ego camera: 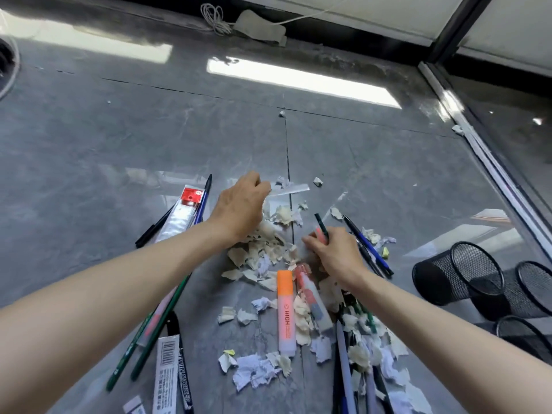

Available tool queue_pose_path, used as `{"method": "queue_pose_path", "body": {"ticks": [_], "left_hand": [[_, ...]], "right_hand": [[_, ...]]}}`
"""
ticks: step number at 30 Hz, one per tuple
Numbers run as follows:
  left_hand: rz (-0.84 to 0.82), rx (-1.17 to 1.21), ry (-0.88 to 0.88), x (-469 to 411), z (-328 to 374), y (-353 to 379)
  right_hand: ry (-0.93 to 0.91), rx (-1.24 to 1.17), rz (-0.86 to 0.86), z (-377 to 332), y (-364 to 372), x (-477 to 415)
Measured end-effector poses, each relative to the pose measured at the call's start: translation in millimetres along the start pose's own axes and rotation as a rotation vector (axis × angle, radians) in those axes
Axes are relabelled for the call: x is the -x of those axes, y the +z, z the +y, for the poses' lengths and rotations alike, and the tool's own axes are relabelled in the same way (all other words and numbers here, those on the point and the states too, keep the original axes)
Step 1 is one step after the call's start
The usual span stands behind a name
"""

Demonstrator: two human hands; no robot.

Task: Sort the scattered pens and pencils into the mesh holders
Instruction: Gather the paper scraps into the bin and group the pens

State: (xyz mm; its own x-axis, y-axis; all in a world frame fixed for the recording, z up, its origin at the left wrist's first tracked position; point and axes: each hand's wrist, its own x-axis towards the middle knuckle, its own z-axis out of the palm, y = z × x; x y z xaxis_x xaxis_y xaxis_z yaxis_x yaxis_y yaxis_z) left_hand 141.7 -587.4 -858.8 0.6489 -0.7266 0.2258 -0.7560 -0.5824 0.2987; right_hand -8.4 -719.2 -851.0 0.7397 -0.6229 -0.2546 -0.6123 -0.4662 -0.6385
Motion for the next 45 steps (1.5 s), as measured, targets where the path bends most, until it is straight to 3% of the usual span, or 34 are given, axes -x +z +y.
{"method": "queue_pose_path", "body": {"ticks": [6, 9, 12, 16, 20, 23, 27, 29, 32, 37, 41, 45], "left_hand": [[-0.199, 1.016, -0.585, 11, 15, -25], [-0.385, 1.134, -0.703, 35, 17, -40], [-0.603, 1.186, -0.644, 54, 15, -56], [-0.789, 1.201, -0.531, 78, 14, -75], [-0.693, 1.059, -0.697, 105, -8, -93], [-0.559, 0.943, -0.808, 127, -35, -102], [-0.500, 0.640, -0.866, 167, -65, -111], [-0.564, 0.565, -0.844, 183, -74, -109], [-0.573, 0.474, -0.789, 189, -78, -99], [-0.283, 0.079, -0.591, 168, -61, -81], [-0.148, -0.293, -0.519, 154, -42, -59], [-0.039, -0.156, -0.439, 127, -24, -35]], "right_hand": [[0.096, -0.246, -0.029, -21, -14, 11], [0.234, -0.613, -0.084, -49, -14, 18], [0.356, -1.149, -0.194, -79, -6, 29], [0.405, -1.314, -0.324, -106, 14, 41], [0.359, -1.120, -0.458, -125, 40, 57], [0.252, -0.694, -0.566, -126, 57, 69], [-0.087, 0.053, -0.463, -96, 69, 82], [-0.214, 0.234, -0.381, -78, 71, 86], [-0.276, 0.253, -0.254, -65, 65, 80], [-0.210, 0.284, -0.170, -61, 49, 50], [-0.205, 0.285, -0.135, -49, 45, 29], [-0.225, 0.287, -0.040, -35, 46, 8]]}}
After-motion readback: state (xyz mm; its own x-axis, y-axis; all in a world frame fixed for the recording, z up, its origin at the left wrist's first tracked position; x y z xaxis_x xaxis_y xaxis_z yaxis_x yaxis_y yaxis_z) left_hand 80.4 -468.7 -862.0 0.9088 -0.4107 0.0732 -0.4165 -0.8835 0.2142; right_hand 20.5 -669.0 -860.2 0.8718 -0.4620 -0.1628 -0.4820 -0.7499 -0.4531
